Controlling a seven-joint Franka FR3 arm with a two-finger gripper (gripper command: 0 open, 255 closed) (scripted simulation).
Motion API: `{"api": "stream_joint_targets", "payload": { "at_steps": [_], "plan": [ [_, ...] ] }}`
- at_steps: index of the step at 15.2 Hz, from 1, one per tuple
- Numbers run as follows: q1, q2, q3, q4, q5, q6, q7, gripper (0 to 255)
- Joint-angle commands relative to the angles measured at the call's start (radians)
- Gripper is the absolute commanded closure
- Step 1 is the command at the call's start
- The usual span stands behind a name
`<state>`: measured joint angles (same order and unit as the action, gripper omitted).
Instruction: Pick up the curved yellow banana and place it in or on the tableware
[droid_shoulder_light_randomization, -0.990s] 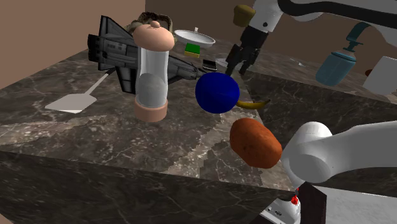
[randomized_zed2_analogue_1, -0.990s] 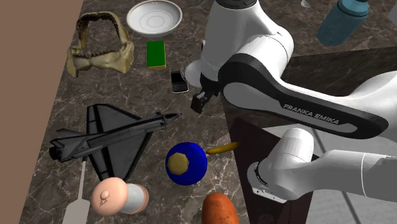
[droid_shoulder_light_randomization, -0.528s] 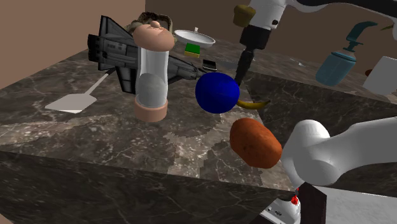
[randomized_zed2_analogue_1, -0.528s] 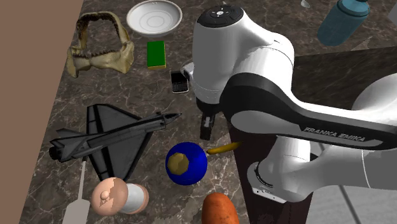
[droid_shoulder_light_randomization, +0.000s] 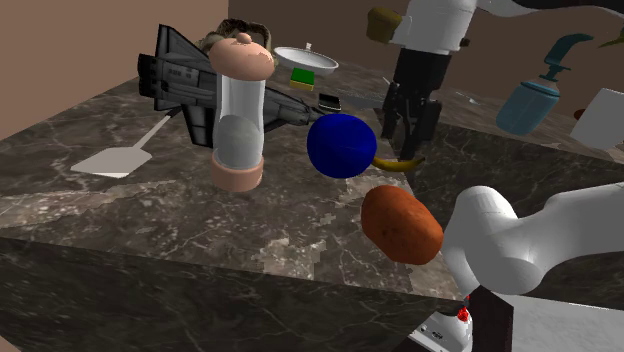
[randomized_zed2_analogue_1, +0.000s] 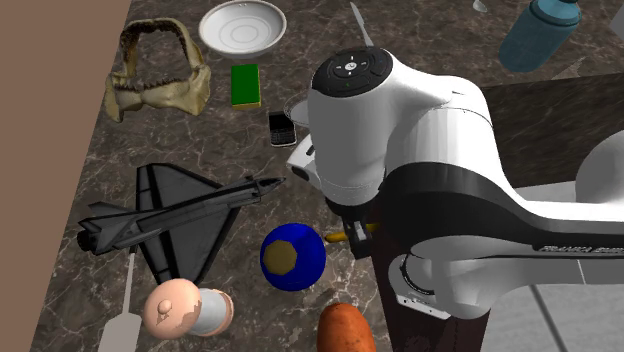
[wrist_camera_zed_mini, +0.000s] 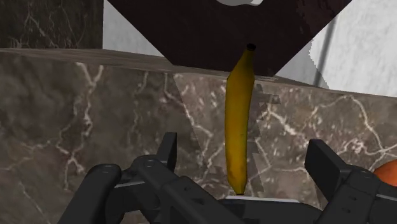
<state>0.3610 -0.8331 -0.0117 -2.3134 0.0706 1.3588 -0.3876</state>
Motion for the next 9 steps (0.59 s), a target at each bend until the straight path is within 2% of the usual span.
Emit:
{"api": "stream_joint_targets", "payload": {
  "at_steps": [1, 5, 9],
  "plan": [
    [0.003, -0.013, 0.002, -0.032, 0.001, 0.017, -0.005, 0],
    [0.004, -0.037, 0.005, -0.093, 0.004, 0.055, -0.005, 0],
    [0.004, -0.036, 0.005, -0.093, 0.004, 0.055, -0.005, 0]
  ]
}}
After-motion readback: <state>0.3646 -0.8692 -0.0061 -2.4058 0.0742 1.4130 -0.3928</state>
